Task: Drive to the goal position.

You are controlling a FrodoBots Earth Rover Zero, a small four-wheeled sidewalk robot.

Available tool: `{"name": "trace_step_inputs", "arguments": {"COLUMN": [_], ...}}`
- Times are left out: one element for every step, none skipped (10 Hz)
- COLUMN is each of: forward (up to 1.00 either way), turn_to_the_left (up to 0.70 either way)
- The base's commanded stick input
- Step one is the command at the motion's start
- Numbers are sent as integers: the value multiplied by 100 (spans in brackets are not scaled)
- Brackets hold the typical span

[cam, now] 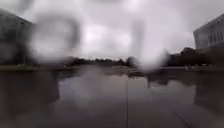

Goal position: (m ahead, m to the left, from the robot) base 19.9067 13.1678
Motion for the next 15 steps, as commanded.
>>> {"name": "trace_step_inputs", "arguments": {"forward": [70, 70, 70, 70, 70, 70, 70, 70, 70, 70, 70, 70, 70, 70, 70], "turn_to_the_left": [0, 0, 0, 0, 0, 0, 0, 0, 0, 0, 0, 0, 0, 0, 0]}}
